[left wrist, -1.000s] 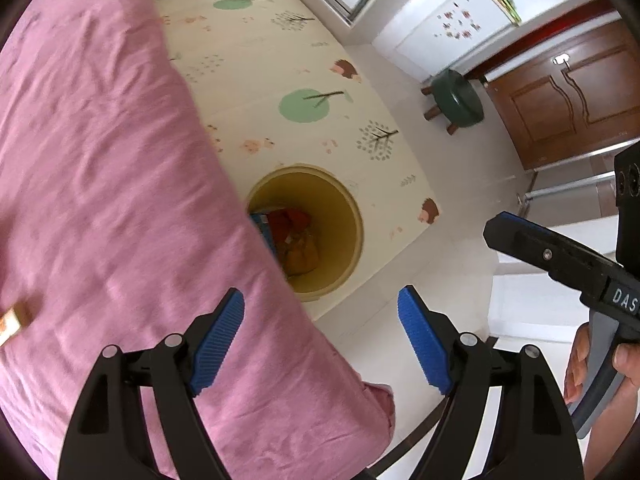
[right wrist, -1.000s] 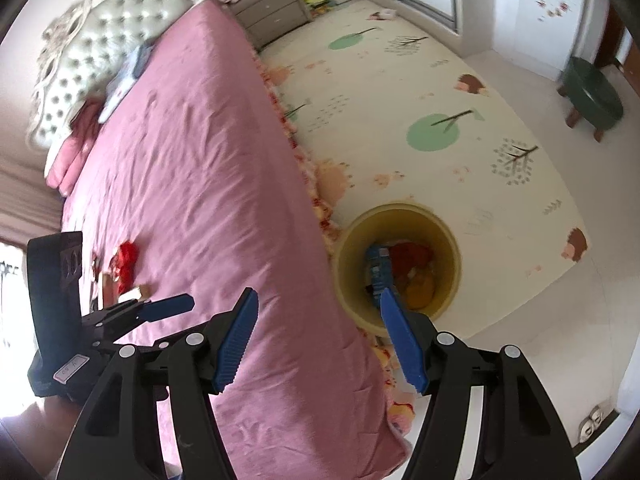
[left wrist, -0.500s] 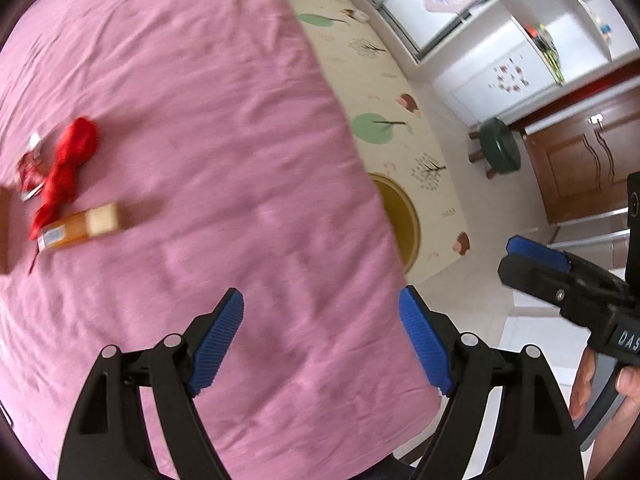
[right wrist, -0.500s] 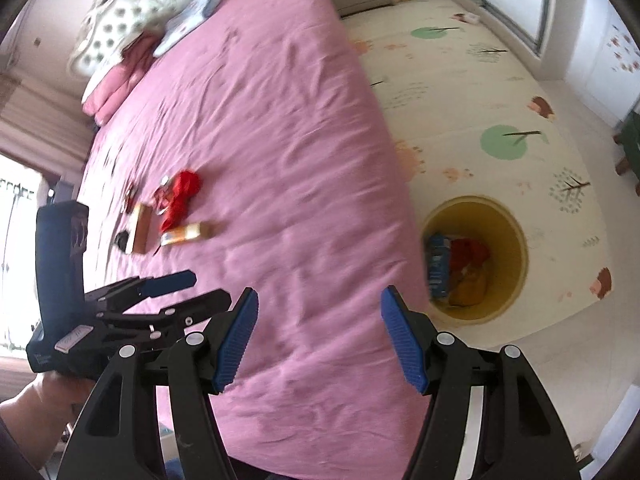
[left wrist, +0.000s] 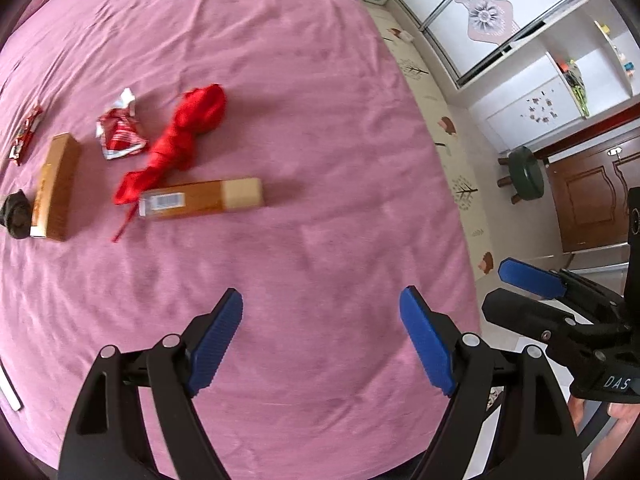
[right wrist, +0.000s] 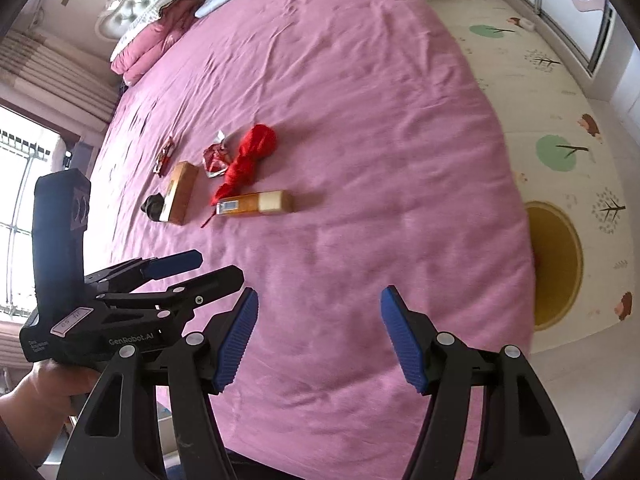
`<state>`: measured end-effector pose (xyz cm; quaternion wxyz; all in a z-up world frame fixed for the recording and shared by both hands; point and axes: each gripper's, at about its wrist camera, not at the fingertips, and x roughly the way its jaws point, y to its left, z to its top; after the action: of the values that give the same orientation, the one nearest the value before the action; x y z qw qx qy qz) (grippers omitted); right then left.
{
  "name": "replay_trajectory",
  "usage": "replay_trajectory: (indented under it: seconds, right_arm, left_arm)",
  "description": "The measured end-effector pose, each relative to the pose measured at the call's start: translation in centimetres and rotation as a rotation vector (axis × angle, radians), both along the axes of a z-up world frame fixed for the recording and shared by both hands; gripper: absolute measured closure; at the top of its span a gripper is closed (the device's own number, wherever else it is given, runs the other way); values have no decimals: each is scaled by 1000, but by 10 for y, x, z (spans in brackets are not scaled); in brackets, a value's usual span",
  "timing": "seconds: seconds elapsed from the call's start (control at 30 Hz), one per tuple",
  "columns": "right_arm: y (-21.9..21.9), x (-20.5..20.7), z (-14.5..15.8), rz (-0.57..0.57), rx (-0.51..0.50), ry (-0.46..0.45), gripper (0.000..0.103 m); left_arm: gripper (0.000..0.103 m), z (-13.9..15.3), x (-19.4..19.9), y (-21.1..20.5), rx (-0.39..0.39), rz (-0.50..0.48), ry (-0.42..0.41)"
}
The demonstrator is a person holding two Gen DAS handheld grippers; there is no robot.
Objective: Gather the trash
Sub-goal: 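Move both open tools back toward the remaining items on the bed, then grasp the red cloth with the left tool while the right grasps the orange bottle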
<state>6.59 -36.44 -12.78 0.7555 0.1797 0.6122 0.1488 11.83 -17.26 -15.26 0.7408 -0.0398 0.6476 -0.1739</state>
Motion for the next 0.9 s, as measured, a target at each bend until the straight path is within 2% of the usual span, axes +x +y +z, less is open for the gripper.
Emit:
replay_trajectory:
  seconds: [0.17, 0.43, 0.7, 0.9]
  right_arm:
    - [26, 23, -8, 21, 11, 13, 41]
    - [59, 66, -32, 61, 12, 56, 41]
    - [81, 94, -62, 86, 27, 119, 41]
    - [88, 106, -82, 105, 8, 157, 41]
  left_arm:
    - [22, -7, 20, 27, 19, 34, 7]
    - [22, -26, 79, 64, 46, 89, 16]
    - [22, -64, 132, 74, 73, 99, 64]
    - [22, -99, 156, 65, 92, 36, 125]
